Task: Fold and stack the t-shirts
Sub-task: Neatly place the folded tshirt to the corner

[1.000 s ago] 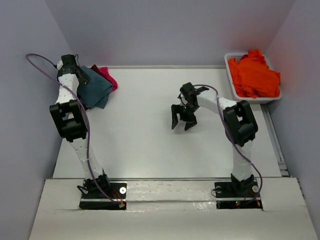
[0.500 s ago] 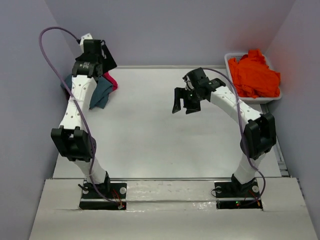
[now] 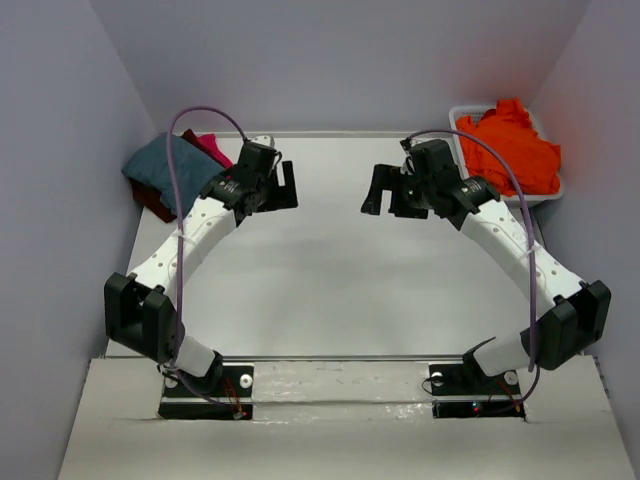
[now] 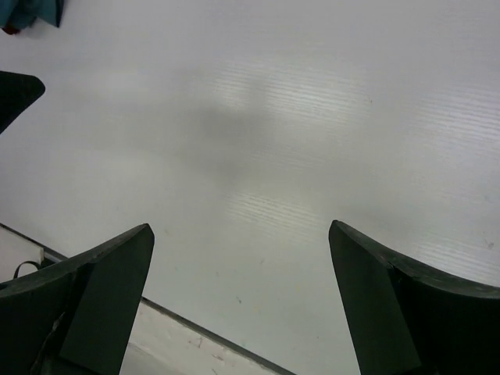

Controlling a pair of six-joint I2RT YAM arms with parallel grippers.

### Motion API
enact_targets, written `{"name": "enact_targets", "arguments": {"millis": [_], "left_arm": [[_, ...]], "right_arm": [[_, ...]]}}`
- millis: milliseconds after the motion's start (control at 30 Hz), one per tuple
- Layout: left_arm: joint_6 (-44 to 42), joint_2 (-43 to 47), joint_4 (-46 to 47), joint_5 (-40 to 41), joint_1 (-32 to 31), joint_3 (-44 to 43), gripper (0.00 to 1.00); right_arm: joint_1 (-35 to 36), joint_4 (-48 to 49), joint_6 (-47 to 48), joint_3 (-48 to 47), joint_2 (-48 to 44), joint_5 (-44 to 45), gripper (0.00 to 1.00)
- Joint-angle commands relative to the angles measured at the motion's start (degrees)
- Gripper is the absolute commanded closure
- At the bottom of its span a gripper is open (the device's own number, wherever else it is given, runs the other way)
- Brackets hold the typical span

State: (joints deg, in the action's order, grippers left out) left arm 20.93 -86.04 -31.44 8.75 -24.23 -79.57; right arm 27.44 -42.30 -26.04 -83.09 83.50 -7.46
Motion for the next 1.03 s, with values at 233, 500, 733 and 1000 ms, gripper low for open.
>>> {"name": "enact_targets", "arguments": {"millis": [233,500,733,1000], "left_arm": [[3.51,3.60,11.14,-4.27,-9.69,9.08,0.02],[1.66,-0.26,10.61,-3.92,-11.89,5.05,0.01],[0.61,-1.85,10.17,-3.83,-12.42,3.63,0.01],[-0.98,-2.55,9.29,-3.31,-12.42,2.32,0.01]], "right_arm": [[-0.28,11.01,-5.34,14.09,-10.64,0.17,0.00],[-0.28,11.28,-2.87,12.78,-11.17,0.60,0.00],[-0.28,12.24,-2.52,12.86,-11.87,0.17,0.00],[-0.28,12.25,-2.25,12.08,-12.23,2.09,0.00]]}}
